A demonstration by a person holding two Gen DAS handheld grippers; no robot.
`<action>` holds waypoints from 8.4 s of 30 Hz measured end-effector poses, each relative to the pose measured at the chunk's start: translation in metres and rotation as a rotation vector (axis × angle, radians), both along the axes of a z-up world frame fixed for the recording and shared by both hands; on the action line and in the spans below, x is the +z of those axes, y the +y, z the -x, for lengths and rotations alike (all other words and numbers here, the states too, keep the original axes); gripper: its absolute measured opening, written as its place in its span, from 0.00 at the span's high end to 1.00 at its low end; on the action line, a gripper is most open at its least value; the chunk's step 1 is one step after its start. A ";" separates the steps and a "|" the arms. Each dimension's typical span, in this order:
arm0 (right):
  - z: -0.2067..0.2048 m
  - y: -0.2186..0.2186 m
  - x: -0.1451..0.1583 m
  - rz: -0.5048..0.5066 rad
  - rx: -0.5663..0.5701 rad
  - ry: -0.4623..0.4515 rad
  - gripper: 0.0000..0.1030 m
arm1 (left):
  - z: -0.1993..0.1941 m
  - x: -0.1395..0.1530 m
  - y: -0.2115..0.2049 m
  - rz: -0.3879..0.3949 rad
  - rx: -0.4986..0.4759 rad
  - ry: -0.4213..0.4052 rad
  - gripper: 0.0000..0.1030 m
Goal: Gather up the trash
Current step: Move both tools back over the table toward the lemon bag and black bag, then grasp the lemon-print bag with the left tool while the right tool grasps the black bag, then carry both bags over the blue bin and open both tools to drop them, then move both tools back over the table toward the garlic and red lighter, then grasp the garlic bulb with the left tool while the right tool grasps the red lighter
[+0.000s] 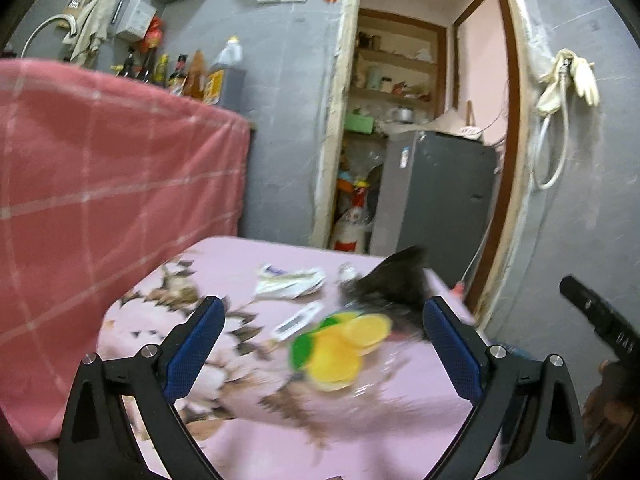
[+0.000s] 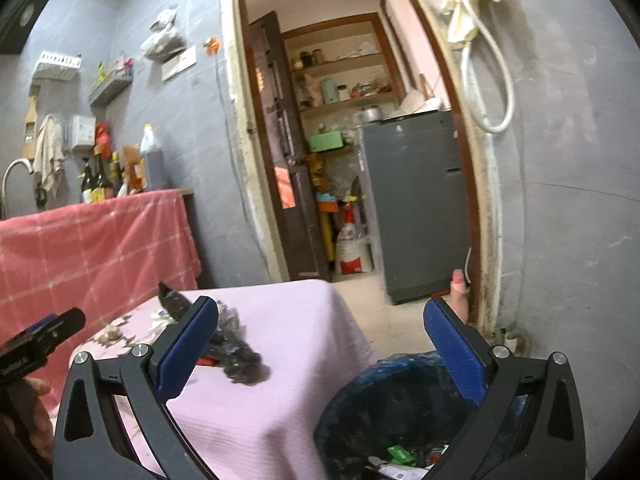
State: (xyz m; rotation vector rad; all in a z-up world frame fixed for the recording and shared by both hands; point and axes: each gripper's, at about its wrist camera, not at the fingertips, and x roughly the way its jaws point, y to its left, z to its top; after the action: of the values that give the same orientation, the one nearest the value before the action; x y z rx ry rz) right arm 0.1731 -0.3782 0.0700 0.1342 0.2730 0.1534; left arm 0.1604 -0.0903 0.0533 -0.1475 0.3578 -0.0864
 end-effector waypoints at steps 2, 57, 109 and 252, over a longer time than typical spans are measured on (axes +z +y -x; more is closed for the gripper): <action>-0.005 0.007 -0.003 -0.001 0.017 0.016 0.00 | -0.002 -0.008 0.011 0.002 0.006 0.030 0.06; -0.052 0.053 -0.065 -0.046 0.212 0.364 0.85 | -0.040 -0.063 -0.037 -0.353 -0.212 0.186 0.88; 0.038 -0.130 -0.058 -0.067 -0.380 0.209 0.90 | -0.044 -0.029 -0.239 0.079 -0.492 0.151 0.94; -0.080 0.157 -0.063 0.199 0.465 0.464 0.69 | -0.109 -0.050 0.122 -0.029 -0.040 0.363 0.66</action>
State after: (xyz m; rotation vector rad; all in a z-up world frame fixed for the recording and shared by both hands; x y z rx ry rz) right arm 0.2532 -0.2217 0.0073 -0.0979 0.7795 0.5578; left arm 0.2696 0.0321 0.0034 -0.1274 0.7239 -0.0944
